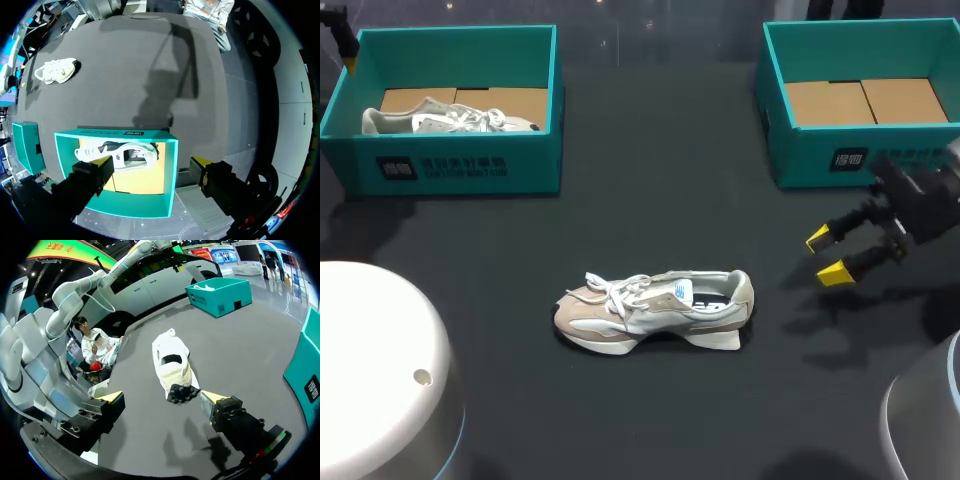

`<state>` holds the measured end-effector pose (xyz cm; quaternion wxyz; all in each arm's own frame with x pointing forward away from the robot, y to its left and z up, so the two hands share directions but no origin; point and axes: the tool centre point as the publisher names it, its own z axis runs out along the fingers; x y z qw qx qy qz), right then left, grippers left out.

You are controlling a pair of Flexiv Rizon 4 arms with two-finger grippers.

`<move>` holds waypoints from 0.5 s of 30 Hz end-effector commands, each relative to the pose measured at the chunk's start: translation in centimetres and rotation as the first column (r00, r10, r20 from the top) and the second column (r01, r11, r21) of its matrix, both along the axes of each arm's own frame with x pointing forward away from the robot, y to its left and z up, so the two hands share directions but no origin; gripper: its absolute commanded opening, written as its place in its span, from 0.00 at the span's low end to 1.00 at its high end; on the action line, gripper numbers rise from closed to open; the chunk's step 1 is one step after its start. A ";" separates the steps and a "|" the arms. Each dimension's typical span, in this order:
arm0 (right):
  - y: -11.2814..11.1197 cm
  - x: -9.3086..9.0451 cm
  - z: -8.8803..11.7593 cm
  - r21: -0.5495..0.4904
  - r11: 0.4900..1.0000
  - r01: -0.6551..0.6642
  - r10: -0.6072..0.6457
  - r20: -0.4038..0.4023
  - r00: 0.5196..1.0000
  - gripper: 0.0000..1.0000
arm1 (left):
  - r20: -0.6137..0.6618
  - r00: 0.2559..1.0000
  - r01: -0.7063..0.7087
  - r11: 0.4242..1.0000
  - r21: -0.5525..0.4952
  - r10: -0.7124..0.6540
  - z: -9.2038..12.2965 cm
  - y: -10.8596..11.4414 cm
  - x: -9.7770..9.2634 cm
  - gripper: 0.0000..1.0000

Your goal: Take the shoe out of the shoebox, open the shoe tongue, remove and reinsert the insole, then place the shoe into the shoebox

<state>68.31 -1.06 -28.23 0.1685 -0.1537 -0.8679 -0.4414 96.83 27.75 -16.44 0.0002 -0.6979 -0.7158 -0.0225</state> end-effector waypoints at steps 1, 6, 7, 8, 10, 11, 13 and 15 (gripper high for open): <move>-0.2 -0.7 -0.4 0.156 0.979 0.131 -0.140 0.047 0.989 1.00 | 0.002 1.000 0.001 1.000 0.003 -0.001 0.0 0.0 -0.1 1.00; -0.5 -0.8 -0.3 0.169 0.975 0.147 -0.165 0.095 0.982 1.00 | 0.002 1.000 0.001 1.000 0.003 -0.001 0.0 0.0 -0.1 1.00; -0.6 -0.9 -0.3 0.170 0.974 0.150 -0.170 0.112 0.979 1.00 | 0.002 1.000 0.001 1.000 0.003 -0.001 0.0 0.0 -0.1 1.00; -0.8 -0.9 -0.4 0.167 0.976 0.141 -0.162 0.118 0.980 1.00 | 0.002 1.000 0.001 1.000 0.003 -0.001 0.0 0.0 -0.1 1.00; -0.8 -0.9 -0.4 0.167 0.976 0.141 -0.162 0.118 0.980 1.00 | 0.002 1.000 0.001 1.000 0.003 -0.001 0.0 0.0 -0.1 1.00; -0.8 -0.9 -0.4 0.167 0.976 0.141 -0.162 0.118 0.980 1.00 | 0.002 1.000 0.001 1.000 0.003 -0.001 0.0 0.0 -0.1 1.00; -0.8 -0.9 -0.4 0.167 0.976 0.141 -0.162 0.118 0.980 1.00 | 0.002 1.000 0.001 1.000 0.003 -0.001 0.0 0.0 -0.1 1.00; -0.8 -0.9 -0.4 0.167 0.976 0.141 -0.162 0.118 0.980 1.00 | 0.002 1.000 0.001 1.000 0.003 -0.001 0.0 0.0 -0.1 1.00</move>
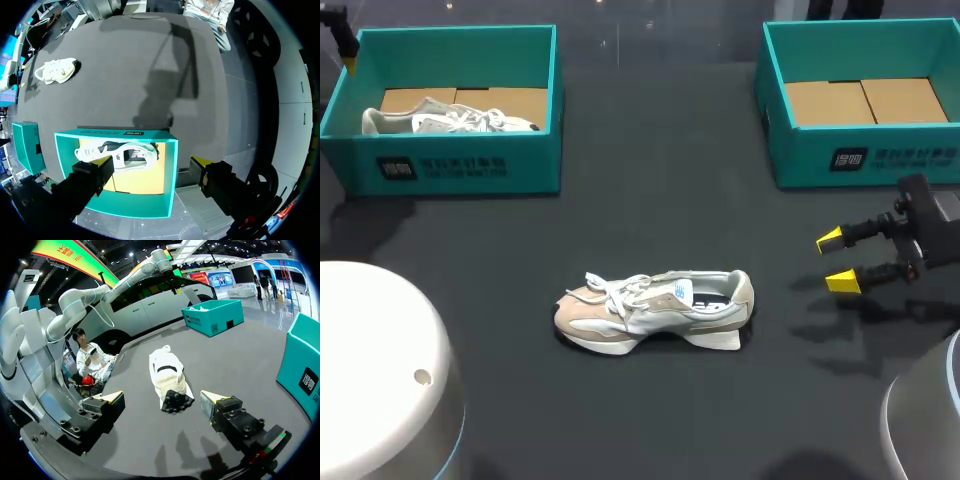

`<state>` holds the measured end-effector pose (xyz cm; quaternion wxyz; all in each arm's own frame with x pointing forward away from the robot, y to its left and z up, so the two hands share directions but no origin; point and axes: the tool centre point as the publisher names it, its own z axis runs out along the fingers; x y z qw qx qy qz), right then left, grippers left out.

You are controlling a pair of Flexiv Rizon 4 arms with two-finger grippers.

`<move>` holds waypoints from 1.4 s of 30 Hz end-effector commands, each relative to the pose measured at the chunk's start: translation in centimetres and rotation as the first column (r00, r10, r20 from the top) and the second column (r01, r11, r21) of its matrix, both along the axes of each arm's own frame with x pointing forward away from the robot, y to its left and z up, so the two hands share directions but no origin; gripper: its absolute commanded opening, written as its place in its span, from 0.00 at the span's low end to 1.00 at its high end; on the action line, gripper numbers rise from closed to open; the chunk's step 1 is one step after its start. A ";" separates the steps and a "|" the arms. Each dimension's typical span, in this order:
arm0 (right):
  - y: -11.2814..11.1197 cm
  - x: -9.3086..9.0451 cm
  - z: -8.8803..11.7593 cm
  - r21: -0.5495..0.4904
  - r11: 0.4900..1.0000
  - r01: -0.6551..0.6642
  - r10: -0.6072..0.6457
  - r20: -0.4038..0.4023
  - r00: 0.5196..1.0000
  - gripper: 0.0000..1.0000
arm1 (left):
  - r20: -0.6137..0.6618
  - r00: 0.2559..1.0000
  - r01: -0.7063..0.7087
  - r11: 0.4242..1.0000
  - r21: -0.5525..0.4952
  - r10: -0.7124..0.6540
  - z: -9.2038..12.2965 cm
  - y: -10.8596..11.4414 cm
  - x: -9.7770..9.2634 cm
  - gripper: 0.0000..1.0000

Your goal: Take the shoe out of the shoebox, open the shoe tongue, remove and reinsert the insole, then place the shoe into the shoebox

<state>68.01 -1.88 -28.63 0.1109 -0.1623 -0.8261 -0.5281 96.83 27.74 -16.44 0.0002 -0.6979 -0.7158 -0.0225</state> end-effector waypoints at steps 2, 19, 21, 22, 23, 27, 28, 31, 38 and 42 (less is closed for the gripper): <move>0.1 -0.6 0.0 -0.007 0.999 0.048 -0.047 0.022 0.999 1.00 | 0.002 1.000 0.001 1.000 0.003 -0.001 0.0 0.0 -0.1 1.00; -0.8 0.1 -2.0 0.012 1.000 0.008 -0.011 0.250 0.968 1.00 | 0.002 1.000 0.001 1.000 0.003 -0.001 0.0 0.0 -0.1 1.00; -1.0 0.0 -2.3 -0.035 0.999 0.025 -0.012 0.315 0.949 1.00 | 0.002 1.000 0.001 1.000 0.003 -0.001 0.0 0.0 -0.1 1.00; -1.0 0.0 -2.3 -0.035 0.999 0.025 -0.012 0.315 0.949 1.00 | 0.002 1.000 0.001 1.000 0.003 -0.001 0.0 0.0 -0.1 1.00; -1.0 0.0 -2.3 -0.035 0.999 0.025 -0.012 0.315 0.949 1.00 | 0.002 1.000 0.001 1.000 0.003 -0.001 0.0 0.0 -0.1 1.00; -1.0 0.0 -2.3 -0.035 0.999 0.025 -0.012 0.315 0.949 1.00 | 0.002 1.000 0.001 1.000 0.003 -0.001 0.0 0.0 -0.1 1.00; -1.0 0.0 -2.3 -0.035 0.999 0.025 -0.012 0.315 0.949 1.00 | 0.002 1.000 0.001 1.000 0.003 -0.001 0.0 0.0 -0.1 1.00; -1.0 0.0 -2.3 -0.035 0.999 0.025 -0.012 0.315 0.949 1.00 | 0.002 1.000 0.001 1.000 0.003 -0.001 0.0 0.0 -0.1 1.00; -2.0 0.7 -4.2 0.025 1.000 0.013 -0.020 0.315 0.949 1.00 | 0.002 1.000 0.001 1.000 0.003 -0.001 0.0 0.0 -0.1 1.00; -2.0 1.0 -5.1 0.032 0.999 0.009 -0.019 0.310 0.950 1.00 | 0.002 1.000 0.001 1.000 0.003 -0.001 0.0 0.0 -0.1 1.00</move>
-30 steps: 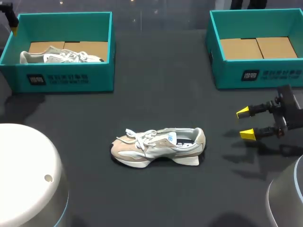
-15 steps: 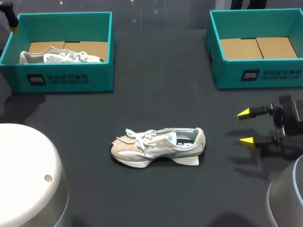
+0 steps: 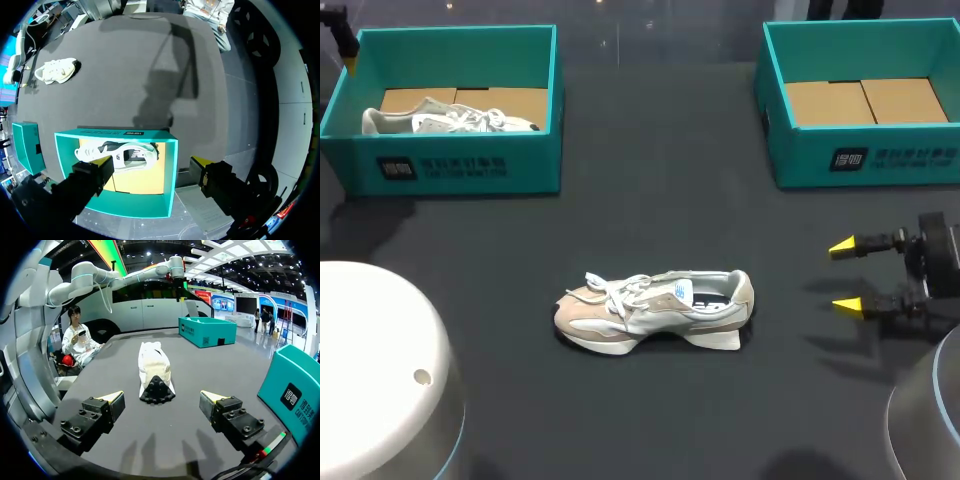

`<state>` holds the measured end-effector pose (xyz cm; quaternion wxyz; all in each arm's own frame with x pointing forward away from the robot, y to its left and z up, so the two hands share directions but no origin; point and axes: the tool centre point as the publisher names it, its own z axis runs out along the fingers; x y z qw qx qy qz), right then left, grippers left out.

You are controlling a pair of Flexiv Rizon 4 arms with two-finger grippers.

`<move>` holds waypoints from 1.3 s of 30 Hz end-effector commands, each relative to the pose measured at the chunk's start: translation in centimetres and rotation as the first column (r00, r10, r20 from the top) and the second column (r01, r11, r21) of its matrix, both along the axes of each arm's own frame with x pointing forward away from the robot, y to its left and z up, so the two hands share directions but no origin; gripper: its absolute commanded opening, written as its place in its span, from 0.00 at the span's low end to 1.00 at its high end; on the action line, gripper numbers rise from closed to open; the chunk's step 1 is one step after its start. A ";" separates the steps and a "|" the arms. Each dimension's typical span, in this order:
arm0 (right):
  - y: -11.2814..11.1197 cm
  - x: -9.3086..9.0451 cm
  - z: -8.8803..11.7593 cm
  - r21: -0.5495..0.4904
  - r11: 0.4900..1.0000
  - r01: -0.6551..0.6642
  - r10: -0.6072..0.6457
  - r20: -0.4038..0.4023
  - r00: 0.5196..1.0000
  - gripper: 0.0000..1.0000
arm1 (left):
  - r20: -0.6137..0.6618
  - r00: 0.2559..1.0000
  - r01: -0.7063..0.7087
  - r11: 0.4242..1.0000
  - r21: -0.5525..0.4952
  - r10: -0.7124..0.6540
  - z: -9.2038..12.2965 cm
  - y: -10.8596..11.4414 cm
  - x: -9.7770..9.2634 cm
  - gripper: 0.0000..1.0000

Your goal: Take the shoe out of the shoebox, open the shoe tongue, remove and reinsert the insole, then place the shoe into the shoebox

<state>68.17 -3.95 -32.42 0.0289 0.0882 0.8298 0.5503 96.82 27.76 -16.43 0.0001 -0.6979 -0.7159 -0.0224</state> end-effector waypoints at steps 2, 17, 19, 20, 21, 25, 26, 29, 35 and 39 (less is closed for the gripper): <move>0.4 0.8 -1.4 0.017 0.999 -0.039 0.039 0.018 0.999 1.00 | 0.002 1.000 0.001 1.000 0.003 -0.001 0.0 0.0 -0.1 1.00; 2.7 1.2 -2.3 0.000 0.996 -0.092 0.092 0.018 0.996 1.00 | 0.002 1.000 0.001 1.000 0.003 -0.001 0.0 0.0 -0.1 1.00; 3.0 1.0 -2.4 -0.001 0.995 -0.095 0.095 0.019 0.995 1.00 | 0.002 1.000 0.001 1.000 0.003 -0.001 0.0 0.0 -0.1 1.00; 3.2 0.9 -2.5 0.005 0.995 -0.104 0.104 0.021 0.994 1.00 | 0.002 1.000 0.001 1.000 0.003 -0.001 0.0 0.0 -0.1 1.00; 3.4 0.8 -2.5 0.003 0.994 -0.109 0.109 0.017 0.994 1.00 | 0.002 1.000 0.001 1.000 0.003 -0.001 0.0 0.0 -0.1 1.00; 3.4 0.8 -2.5 0.003 0.994 -0.109 0.109 0.017 0.994 1.00 | 0.002 1.000 0.001 1.000 0.003 -0.001 0.0 0.0 -0.1 1.00; 3.4 0.8 -2.5 0.003 0.994 -0.109 0.109 0.017 0.994 1.00 | 0.002 1.000 0.001 1.000 0.003 -0.001 0.0 0.0 -0.1 1.00; 3.4 0.8 -2.5 0.003 0.994 -0.109 0.109 0.017 0.994 1.00 | 0.002 1.000 0.001 1.000 0.003 -0.001 0.0 0.0 -0.1 1.00; 3.5 0.9 -2.8 0.012 0.993 -0.118 0.117 0.013 0.993 1.00 | 0.002 1.000 0.001 1.000 0.003 -0.001 0.0 0.0 -0.1 1.00; 4.1 1.0 -3.4 0.016 0.994 -0.105 0.105 0.017 0.994 1.00 | 0.002 1.000 0.001 1.000 0.003 -0.001 0.0 0.0 -0.1 1.00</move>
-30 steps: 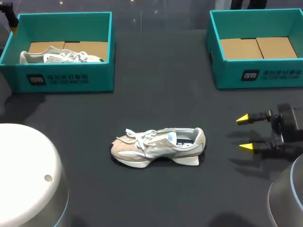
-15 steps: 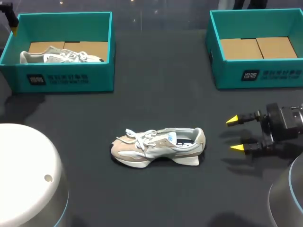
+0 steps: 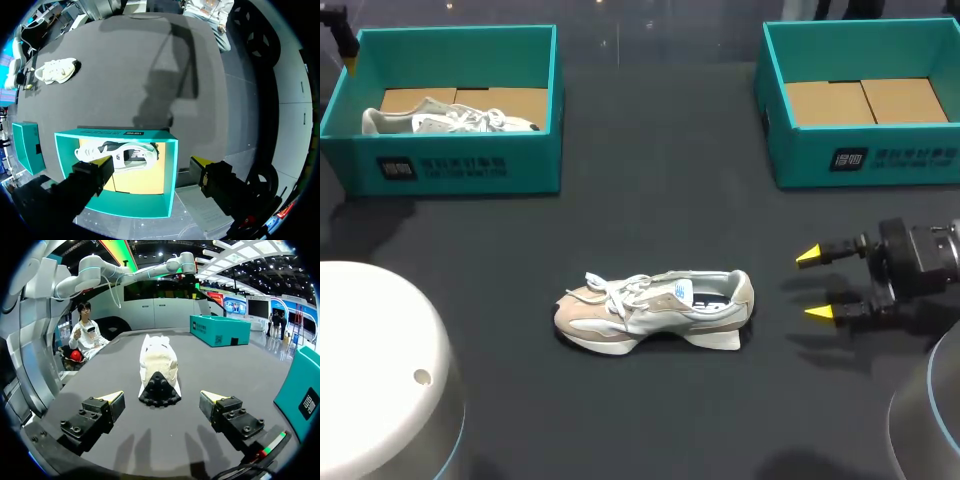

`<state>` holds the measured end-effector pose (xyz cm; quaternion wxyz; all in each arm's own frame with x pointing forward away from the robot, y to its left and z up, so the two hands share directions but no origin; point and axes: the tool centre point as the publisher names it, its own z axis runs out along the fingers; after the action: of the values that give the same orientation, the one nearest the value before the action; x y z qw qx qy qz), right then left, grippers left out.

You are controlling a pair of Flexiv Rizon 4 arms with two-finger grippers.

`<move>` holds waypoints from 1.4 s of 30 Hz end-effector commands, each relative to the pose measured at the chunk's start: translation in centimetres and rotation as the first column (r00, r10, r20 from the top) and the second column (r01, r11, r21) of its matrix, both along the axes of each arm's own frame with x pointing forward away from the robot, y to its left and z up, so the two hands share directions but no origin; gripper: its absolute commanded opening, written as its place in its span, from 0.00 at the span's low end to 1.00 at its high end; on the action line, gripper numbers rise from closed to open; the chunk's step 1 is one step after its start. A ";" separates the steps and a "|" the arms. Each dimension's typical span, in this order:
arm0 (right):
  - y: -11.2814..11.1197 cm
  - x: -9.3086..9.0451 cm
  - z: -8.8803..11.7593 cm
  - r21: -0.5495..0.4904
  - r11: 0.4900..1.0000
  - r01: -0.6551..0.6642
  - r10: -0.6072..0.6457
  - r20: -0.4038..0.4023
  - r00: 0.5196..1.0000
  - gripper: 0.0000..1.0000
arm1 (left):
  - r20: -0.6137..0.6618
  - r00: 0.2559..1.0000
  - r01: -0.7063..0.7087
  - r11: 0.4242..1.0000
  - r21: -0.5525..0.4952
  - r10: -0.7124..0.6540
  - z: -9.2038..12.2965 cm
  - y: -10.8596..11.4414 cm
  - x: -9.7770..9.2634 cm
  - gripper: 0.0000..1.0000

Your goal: Take the shoe out of the shoebox, open the shoe tongue, remove and reinsert the insole, then place the shoe into the shoebox

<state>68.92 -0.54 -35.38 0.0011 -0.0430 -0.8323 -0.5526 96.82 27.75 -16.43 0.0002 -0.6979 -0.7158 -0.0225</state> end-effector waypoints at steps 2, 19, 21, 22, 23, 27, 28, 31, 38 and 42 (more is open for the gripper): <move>1.3 0.1 -0.7 0.010 1.000 0.002 -0.002 0.016 1.000 1.00 | 0.002 1.000 0.001 1.000 0.003 -0.001 0.0 0.0 -0.1 1.00; 4.7 0.4 -2.7 0.013 0.999 -0.036 0.036 -0.011 0.999 1.00 | 0.002 1.000 0.001 1.000 0.003 -0.001 0.0 0.0 -0.1 1.00; 5.0 0.5 -2.9 0.013 0.999 -0.037 0.038 -0.013 0.999 1.00 | 0.002 1.000 0.001 1.000 0.003 -0.001 0.0 0.0 -0.1 1.00; 5.2 0.5 -2.9 0.013 0.999 -0.036 0.037 -0.014 0.999 1.00 | 0.002 1.000 0.001 1.000 0.003 -0.001 0.0 0.0 -0.1 1.00; 5.4 0.5 -2.9 0.014 0.999 -0.037 0.038 -0.015 0.999 1.00 | 0.002 1.000 0.001 1.000 0.003 -0.001 0.0 0.0 -0.1 1.00; 6.1 0.3 -3.1 0.021 0.999 -0.049 0.049 -0.013 0.999 1.00 | 0.002 1.000 0.001 1.000 0.003 -0.001 0.0 0.0 -0.1 1.00; 6.3 0.3 -3.1 0.024 0.998 -0.052 0.052 -0.011 0.999 1.00 | 0.002 1.000 0.001 1.000 0.003 -0.001 0.0 0.0 -0.1 1.00; 6.6 0.1 -3.2 0.026 0.998 -0.052 0.052 -0.009 0.999 1.00 | 0.002 1.000 0.001 1.000 0.003 -0.001 0.0 0.0 -0.1 1.00; 7.4 -0.3 -3.4 0.026 0.999 -0.042 0.042 -0.006 0.999 1.00 | 0.002 1.000 0.001 1.000 0.003 -0.001 0.0 0.0 -0.1 1.00; 7.9 -0.5 -3.5 0.033 0.999 -0.040 0.040 -0.003 0.999 1.00 | 0.002 1.000 0.001 1.000 0.003 -0.001 0.0 0.0 -0.1 1.00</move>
<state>68.66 6.92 -38.72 0.0181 -0.0255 -0.8237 -0.5662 96.83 27.74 -16.44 0.0002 -0.6979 -0.7158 -0.0225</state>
